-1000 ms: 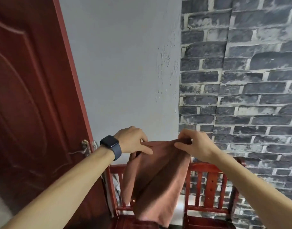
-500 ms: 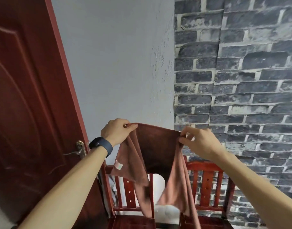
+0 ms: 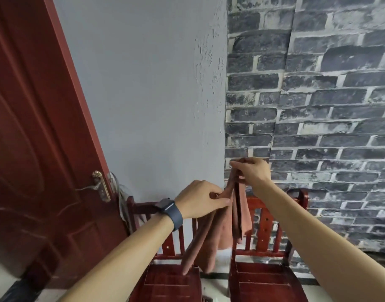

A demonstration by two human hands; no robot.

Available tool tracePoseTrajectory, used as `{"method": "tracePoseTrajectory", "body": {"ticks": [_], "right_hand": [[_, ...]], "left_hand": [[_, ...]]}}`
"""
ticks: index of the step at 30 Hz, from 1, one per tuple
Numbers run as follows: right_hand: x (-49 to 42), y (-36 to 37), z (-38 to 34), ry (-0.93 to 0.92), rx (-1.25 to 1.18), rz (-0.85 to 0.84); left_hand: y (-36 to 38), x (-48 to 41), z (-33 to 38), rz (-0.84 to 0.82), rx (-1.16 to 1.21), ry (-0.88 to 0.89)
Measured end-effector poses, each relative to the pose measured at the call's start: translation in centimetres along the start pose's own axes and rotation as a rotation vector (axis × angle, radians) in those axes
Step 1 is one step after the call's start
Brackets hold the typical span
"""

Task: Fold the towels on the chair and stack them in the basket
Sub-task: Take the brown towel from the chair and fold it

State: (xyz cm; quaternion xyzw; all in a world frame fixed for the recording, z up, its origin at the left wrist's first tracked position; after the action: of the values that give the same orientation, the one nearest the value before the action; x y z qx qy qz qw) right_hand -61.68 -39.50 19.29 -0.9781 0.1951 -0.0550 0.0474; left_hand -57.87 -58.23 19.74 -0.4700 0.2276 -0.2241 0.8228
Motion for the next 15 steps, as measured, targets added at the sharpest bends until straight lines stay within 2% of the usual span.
{"method": "tracePoseTrajectory", "body": {"ticks": [3,5,8,11,13,15], "right_hand": [[0.0,0.0,0.5,0.025,-0.157,0.026],[0.8,0.0,0.0,0.014,-0.21,-0.033],[1.9,-0.6,-1.1,-0.025,-0.302,-0.16],[3.0,-1.6,-2.7,-0.065,-0.401,-0.238],[3.8,-2.1,-3.6,-0.073,-0.456,-0.284],[4.4,-2.5,-4.0,-0.086,-0.478,-0.296]], "left_hand": [[3.0,0.3,-1.1,-0.196,0.293,-0.11],[4.3,0.1,-3.1,-0.129,0.402,-0.229],[7.3,0.0,-7.4,0.025,0.616,-0.564],[11.5,0.4,-8.3,-0.092,0.746,-0.703],[13.7,0.4,-7.6,-0.133,0.937,-0.77],[14.4,-0.3,-6.2,-0.147,1.072,-0.776]]}}
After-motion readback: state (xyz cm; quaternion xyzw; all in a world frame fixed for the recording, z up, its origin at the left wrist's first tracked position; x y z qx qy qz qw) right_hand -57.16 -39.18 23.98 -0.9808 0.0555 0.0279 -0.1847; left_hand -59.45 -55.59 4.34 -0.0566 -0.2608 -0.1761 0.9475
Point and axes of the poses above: each hand's wrist, its own x-axis away from the middle knuckle, its own y-axis out of the palm, z = x × y, the point moved 4 cm from there along -x, towards the middle knuckle, and after that the axes turned 2 degrees about y, right-handed, at the moved point
